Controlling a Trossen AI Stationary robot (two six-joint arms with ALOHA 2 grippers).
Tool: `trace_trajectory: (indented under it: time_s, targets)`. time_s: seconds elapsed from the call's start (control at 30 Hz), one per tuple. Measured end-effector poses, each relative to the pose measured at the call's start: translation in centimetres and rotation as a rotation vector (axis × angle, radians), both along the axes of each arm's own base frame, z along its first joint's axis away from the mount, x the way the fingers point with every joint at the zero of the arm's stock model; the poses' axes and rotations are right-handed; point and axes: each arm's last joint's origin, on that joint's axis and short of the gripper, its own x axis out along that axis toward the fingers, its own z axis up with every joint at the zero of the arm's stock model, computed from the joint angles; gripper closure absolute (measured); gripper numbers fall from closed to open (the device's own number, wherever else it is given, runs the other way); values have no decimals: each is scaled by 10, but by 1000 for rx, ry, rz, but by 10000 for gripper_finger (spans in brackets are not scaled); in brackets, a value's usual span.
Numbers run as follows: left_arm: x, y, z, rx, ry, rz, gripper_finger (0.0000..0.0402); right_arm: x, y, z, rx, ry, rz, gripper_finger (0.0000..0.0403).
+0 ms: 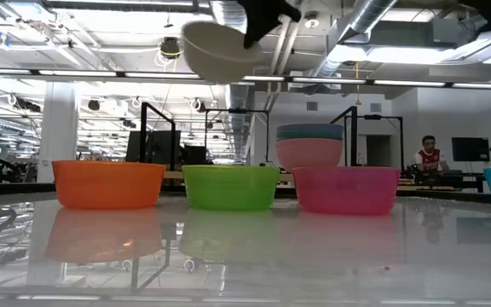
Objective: Place and stack bowls onto a shelf
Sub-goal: Stack the white bowl into the dark blue bowl on the shelf
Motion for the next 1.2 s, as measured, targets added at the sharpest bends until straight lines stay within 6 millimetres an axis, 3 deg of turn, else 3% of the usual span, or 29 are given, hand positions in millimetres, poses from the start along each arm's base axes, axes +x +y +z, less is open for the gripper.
trace_trajectory:
  time_s: [0.27, 0.47, 0.53, 0.67, 0.87, 1.03, 1.2]
  targets:
    - [-26, 17, 9, 193, -66, 243, 90, -37, -94, 12, -292, 533, 308, 372]
    - [-37, 24, 14, 281, -142, 482, 90, -73, -159, 12, -317, 693, 375, 372]
    - [-40, 26, 15, 294, -166, 536, 90, -82, -173, 11, -295, 669, 479, 372]
    - [-45, 29, 15, 270, -209, 581, 90, -103, -200, 10, -225, 458, 719, 372]
    - [-47, 33, 15, 201, -294, 653, 90, -138, -232, 11, -149, 190, 837, 372]
    - [-46, 35, 15, 191, -310, 693, 90, -155, -242, 12, -74, -12, 912, 372]
    - [-47, 37, 15, 197, -308, 731, 90, -160, -245, 1, -9, -14, 935, 372]
